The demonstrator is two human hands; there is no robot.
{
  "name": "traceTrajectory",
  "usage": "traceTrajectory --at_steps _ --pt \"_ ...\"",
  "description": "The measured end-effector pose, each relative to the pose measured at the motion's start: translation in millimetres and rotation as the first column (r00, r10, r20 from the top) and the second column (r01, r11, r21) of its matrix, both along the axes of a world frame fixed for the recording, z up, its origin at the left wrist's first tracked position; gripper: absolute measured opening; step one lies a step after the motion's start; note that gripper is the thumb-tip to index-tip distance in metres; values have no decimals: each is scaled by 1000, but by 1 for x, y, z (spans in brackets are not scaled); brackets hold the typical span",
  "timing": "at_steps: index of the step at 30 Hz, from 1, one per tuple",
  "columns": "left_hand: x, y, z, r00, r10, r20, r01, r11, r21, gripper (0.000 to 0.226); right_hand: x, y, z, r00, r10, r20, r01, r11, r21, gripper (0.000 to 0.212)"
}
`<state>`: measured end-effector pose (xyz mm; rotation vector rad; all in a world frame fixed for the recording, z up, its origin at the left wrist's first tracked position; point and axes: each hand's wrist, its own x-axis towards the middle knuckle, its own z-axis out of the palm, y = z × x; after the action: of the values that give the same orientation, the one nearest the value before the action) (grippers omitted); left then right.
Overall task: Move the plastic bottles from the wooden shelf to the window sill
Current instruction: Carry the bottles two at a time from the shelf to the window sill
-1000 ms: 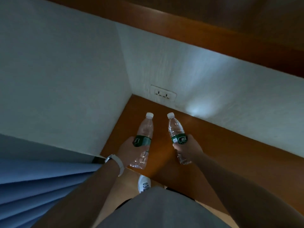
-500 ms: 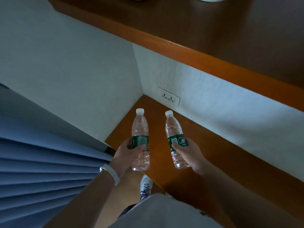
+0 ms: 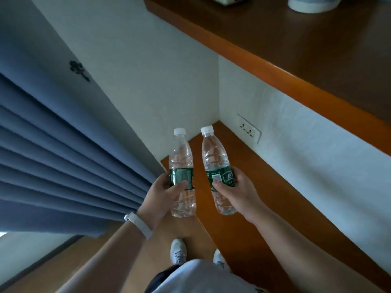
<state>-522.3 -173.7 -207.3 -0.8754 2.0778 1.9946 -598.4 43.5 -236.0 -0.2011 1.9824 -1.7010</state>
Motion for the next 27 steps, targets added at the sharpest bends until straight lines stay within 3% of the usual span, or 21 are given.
traceTrajectory --at_steps 4,8,16,20,27 --pt "30 -21 6 993 107 -57 -104 993 48 58 4 -27 14 993 102 -66 -105 994 -42 48" --pt "61 -43 14 974 187 -125 -186 982 25 78 13 -60 24 980 155 -127 -163 985 -57 35" --pt "140 -96 25 876 417 -240 -409 908 85 46 64 -145 45 938 292 -186 -308 950 -60 31" --pt "194 -134 31 817 501 -285 -489 865 117 66 100 -198 55 932 310 -189 -328 943 -66 39" --pt "300 -213 36 711 616 -340 -618 778 117 62 182 -298 75 910 372 -180 -393 915 -93 33"
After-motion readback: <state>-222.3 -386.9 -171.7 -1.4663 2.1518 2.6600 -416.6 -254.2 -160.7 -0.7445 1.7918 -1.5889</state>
